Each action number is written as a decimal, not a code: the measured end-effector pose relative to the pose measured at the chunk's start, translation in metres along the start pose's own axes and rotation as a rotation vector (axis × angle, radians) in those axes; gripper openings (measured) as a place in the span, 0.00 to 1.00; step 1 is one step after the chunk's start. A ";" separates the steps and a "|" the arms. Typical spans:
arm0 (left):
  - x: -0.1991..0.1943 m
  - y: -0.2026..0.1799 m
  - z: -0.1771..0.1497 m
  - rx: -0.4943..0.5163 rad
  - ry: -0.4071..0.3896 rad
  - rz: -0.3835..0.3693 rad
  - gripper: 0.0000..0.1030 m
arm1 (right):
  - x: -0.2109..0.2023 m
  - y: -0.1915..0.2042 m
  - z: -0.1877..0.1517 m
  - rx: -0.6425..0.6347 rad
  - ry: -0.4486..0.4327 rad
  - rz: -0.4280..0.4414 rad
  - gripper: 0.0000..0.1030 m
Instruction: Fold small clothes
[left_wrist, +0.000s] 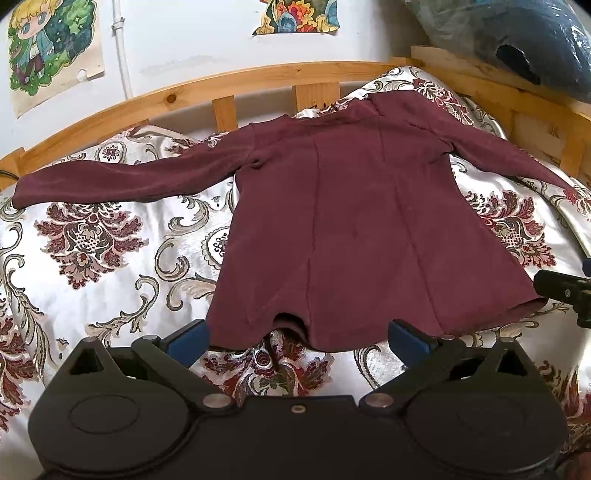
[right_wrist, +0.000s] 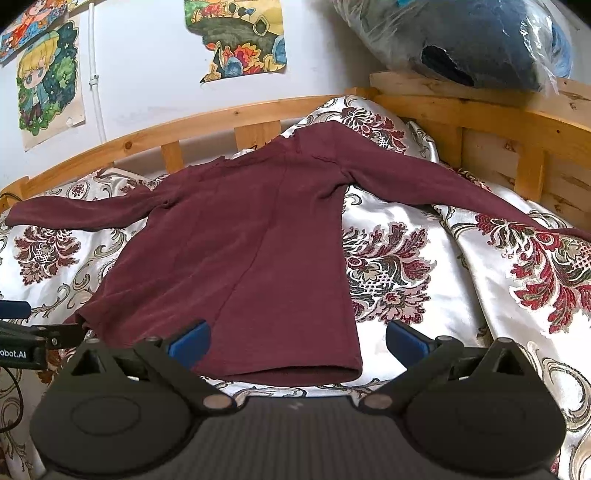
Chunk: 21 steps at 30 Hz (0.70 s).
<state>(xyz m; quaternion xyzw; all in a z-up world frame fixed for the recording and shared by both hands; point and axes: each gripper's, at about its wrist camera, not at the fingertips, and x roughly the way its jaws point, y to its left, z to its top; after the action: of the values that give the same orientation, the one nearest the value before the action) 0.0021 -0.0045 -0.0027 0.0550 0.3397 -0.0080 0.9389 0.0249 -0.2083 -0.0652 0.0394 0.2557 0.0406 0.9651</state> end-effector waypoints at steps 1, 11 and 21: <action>0.000 0.000 0.000 0.000 0.001 0.000 0.99 | 0.000 0.000 0.000 0.001 0.000 0.000 1.00; 0.002 0.001 -0.001 -0.001 0.007 0.006 0.99 | 0.000 0.000 0.000 0.005 0.000 -0.002 1.00; 0.003 0.001 -0.001 -0.004 0.012 0.009 0.99 | 0.000 0.001 0.000 0.005 0.001 -0.003 1.00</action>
<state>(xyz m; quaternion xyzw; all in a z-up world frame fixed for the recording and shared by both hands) 0.0036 -0.0037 -0.0053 0.0546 0.3452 -0.0026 0.9369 0.0252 -0.2076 -0.0653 0.0417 0.2563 0.0385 0.9649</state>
